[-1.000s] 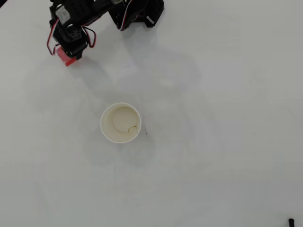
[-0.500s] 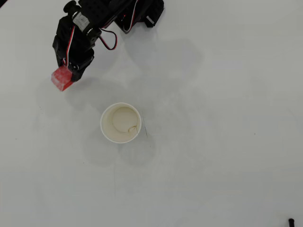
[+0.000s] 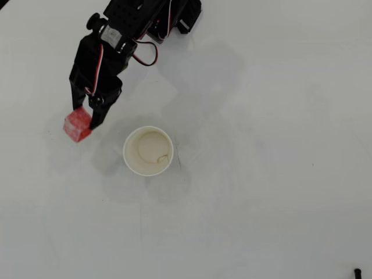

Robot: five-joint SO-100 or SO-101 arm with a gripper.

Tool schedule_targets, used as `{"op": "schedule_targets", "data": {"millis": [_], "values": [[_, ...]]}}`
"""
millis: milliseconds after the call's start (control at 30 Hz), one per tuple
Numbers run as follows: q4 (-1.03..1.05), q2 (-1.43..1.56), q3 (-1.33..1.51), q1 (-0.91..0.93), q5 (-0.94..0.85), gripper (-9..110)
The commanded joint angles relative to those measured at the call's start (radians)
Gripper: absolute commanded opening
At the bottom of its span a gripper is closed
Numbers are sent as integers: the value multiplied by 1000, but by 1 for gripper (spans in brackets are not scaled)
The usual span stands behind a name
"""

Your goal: Grasp a red cube and put it in the cup.

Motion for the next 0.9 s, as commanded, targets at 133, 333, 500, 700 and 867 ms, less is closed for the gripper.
{"op": "schedule_targets", "data": {"millis": [133,333,500,700,867], "values": [[-179,17,-31,-54,66,9],[-202,28,-28,-91,75,9],[-202,83,-5,-124,89,9],[-160,192,40,-179,104,9],[-87,301,80,-236,118,9]]}}
